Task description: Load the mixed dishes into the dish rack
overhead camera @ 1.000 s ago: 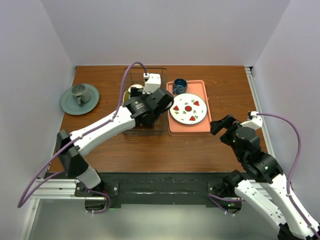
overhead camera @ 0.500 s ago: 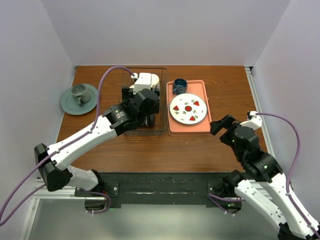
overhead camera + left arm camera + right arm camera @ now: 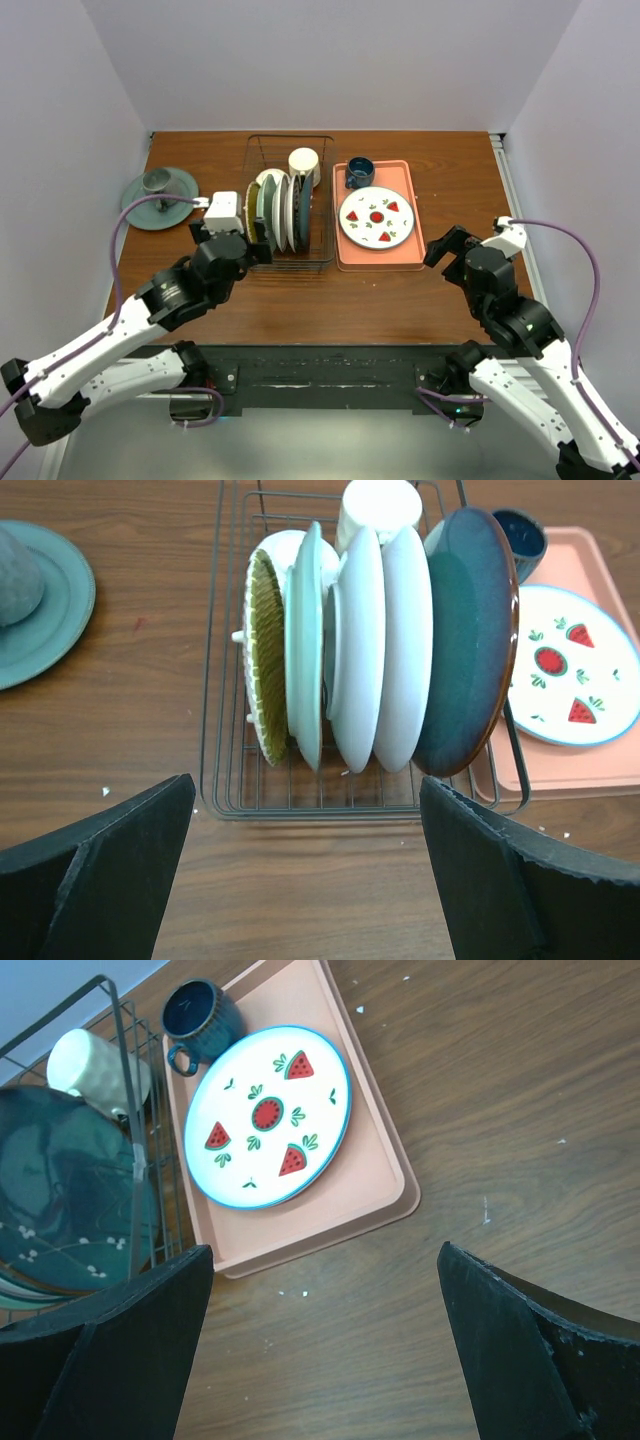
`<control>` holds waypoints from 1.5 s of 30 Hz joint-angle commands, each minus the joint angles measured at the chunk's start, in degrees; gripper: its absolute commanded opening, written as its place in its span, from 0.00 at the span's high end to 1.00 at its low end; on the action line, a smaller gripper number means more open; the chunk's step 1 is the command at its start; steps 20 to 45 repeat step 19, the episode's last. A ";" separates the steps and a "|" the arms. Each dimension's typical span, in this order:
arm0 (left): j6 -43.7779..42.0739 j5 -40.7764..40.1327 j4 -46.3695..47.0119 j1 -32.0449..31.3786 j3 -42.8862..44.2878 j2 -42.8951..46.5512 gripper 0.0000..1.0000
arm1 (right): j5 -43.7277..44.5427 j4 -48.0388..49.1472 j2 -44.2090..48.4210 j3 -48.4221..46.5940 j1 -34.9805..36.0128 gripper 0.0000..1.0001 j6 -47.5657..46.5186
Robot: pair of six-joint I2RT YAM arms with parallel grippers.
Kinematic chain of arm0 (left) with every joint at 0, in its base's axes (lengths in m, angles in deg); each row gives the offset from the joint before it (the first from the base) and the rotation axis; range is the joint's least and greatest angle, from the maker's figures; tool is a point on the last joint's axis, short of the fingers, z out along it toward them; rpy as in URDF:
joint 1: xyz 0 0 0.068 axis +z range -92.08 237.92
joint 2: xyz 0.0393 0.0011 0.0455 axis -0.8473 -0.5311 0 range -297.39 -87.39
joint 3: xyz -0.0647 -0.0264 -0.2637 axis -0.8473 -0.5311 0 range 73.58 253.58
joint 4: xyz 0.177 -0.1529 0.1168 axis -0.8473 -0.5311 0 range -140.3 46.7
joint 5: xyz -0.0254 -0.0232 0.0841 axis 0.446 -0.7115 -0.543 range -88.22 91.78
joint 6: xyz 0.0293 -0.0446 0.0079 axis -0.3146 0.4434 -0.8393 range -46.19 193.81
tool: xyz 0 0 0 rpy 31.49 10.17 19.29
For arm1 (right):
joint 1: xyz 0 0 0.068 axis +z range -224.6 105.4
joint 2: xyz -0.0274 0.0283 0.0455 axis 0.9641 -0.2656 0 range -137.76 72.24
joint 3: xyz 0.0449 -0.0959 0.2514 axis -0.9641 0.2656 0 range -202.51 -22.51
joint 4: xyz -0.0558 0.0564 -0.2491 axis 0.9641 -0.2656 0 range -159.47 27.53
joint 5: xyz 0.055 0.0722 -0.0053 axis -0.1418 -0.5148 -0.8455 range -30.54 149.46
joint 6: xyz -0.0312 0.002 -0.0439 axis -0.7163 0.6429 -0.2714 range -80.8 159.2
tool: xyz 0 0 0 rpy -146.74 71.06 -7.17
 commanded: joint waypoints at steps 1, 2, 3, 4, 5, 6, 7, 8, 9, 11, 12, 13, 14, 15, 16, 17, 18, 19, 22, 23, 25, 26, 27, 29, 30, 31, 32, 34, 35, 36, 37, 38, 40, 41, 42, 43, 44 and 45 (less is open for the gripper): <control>4.23 -2.74 0.49 0.42 -3.90 6.14 0.00 | 3.92 1.76 -1.40 -2.25 -0.08 0.01 -2.42; 4.49 -2.92 0.22 0.42 -4.51 6.85 0.00 | 4.09 2.11 -1.67 -2.25 -0.08 0.01 -2.59; 4.84 -2.92 -0.21 0.42 -5.30 7.47 0.00 | 4.18 2.38 -2.19 -2.34 0.00 0.01 -2.85; 5.20 -2.84 -0.57 0.33 -5.66 8.17 0.00 | 4.27 2.38 -2.37 -2.60 0.00 0.01 -3.03; 5.46 -2.84 -0.74 0.42 -5.84 8.35 0.00 | 4.62 2.47 -2.63 -2.61 -0.08 0.01 -3.03; 5.55 -2.75 -0.75 0.42 -6.10 8.36 0.00 | 4.88 2.56 -2.90 -2.69 -0.08 0.01 -3.03; 5.12 -2.49 -0.66 0.42 -6.10 8.09 0.00 | 5.15 2.91 -3.07 -2.52 -0.08 0.01 -3.38; 5.02 -2.48 -0.75 0.42 -6.02 7.66 0.00 | 5.32 3.08 -3.16 -2.43 -0.08 0.01 -3.38; 4.94 -2.66 -1.27 0.42 -5.41 7.30 0.00 | 5.41 3.26 -3.34 -2.34 -0.08 0.01 -3.38; 4.93 -4.23 -1.89 0.42 -4.96 5.81 0.00 | 5.33 4.22 -3.78 -1.99 0.00 0.01 -3.65; 5.11 -4.50 -2.50 0.42 -4.79 5.28 0.00 | 5.15 4.49 -3.95 -1.56 0.00 0.01 -3.91; 5.29 -4.77 -2.68 0.42 -4.61 4.41 0.00 | 4.98 5.10 -4.48 -1.29 -0.08 0.01 -4.09; 5.46 -4.94 -2.94 0.42 -4.61 3.88 0.00 | 4.89 5.45 -4.66 -1.03 -0.08 0.01 -4.17; 5.46 -4.68 -3.03 0.42 -4.61 3.44 0.00 | 4.80 5.72 -4.75 -0.33 0.00 0.01 -4.18; 5.38 -4.68 -3.29 0.42 -4.43 2.13 0.00 | 4.45 6.77 -5.01 0.03 0.00 0.01 -4.61; 5.64 -4.68 -3.64 0.42 -4.17 1.33 0.00 | 4.10 7.39 -5.27 0.29 -0.08 0.01 -4.79; 5.90 -4.77 -4.95 0.42 -3.47 0.54 0.00 | 3.92 7.91 -5.62 0.55 -0.08 0.01 -4.97; 7.29 -4.77 -6.01 0.33 -2.94 -0.77 0.00 | 3.57 8.27 -5.89 0.30 -0.08 0.01 -4.97; 7.29 -4.77 -6.01 0.33 -2.94 -0.77 0.00 | 3.57 8.27 -5.89 0.30 -0.08 0.01 -4.97; 7.29 -4.77 -6.01 0.33 -2.94 -0.77 0.00 | 3.57 8.27 -5.89 0.30 -0.08 0.01 -4.97; 7.29 -4.77 -6.01 0.33 -2.94 -0.77 0.00 | 3.57 8.27 -5.89 0.30 -0.08 0.01 -4.97; 7.29 -4.77 -6.01 0.33 -2.94 -0.77 0.00 | 3.57 8.27 -5.89 0.30 -0.08 0.01 -4.97; 7.29 -4.77 -6.01 0.33 -2.94 -0.77 0.00 | 3.57 8.27 -5.89 0.30 -0.08 0.01 -4.97; 7.29 -4.77 -6.01 0.33 -2.94 -0.77 0.00 | 3.57 8.27 -5.89 0.30 -0.08 0.01 -4.97; 7.29 -4.77 -6.01 0.33 -2.94 -0.77 0.00 | 3.57 8.27 -5.89 0.30 -0.08 0.01 -4.97; 7.29 -4.77 -6.01 0.33 -2.94 -0.77 0.00 | 3.57 8.27 -5.89 0.30 -0.08 0.01 -4.97; 7.29 -4.77 -6.01 0.33 -2.94 -0.77 0.00 | 3.57 8.27 -5.89 0.30 -0.08 0.01 -4.97; 7.29 -4.77 -6.01 0.33 -2.94 -0.77 0.00 | 3.57 8.27 -5.89 0.30 -0.08 0.01 -4.97; 7.29 -4.77 -6.01 0.33 -2.94 -0.77 0.00 | 3.57 8.27 -5.89 0.30 -0.08 0.01 -4.97; 7.29 -4.77 -6.01 0.33 -2.94 -0.77 0.00 | 3.57 8.27 -5.89 0.30 -0.08 0.01 -4.97; 7.29 -4.77 -6.01 0.33 -2.94 -0.77 0.00 | 3.57 8.27 -5.89 0.30 -0.08 0.01 -4.97; 7.29 -4.77 -6.01 0.33 -2.94 -0.77 0.00 | 3.57 8.27 -5.89 0.30 -0.08 0.01 -4.97; 7.29 -4.77 -6.01 0.33 -2.94 -0.77 0.00 | 3.57 8.27 -5.89 0.30 -0.08 0.01 -4.97; 7.29 -4.77 -6.01 0.33 -2.94 -0.77 0.00 | 3.57 8.27 -5.89 0.30 -0.08 0.01 -4.97; 7.29 -4.77 -6.01 0.33 -2.94 -0.77 0.00 | 3.57 8.27 -5.89 0.30 -0.08 0.01 -4.97; 7.29 -4.77 -6.01 0.33 -2.94 -0.77 0.00 | 3.57 8.27 -5.89 0.30 -0.08 0.01 -4.97; 7.29 -4.77 -6.01 0.33 -2.94 -0.77 0.00 | 3.57 8.27 -5.89 0.30 -0.08 0.01 -4.97; 7.29 -4.77 -6.01 0.33 -2.94 -0.77 0.00 | 3.57 8.27 -5.89 0.30 -0.08 0.01 -4.97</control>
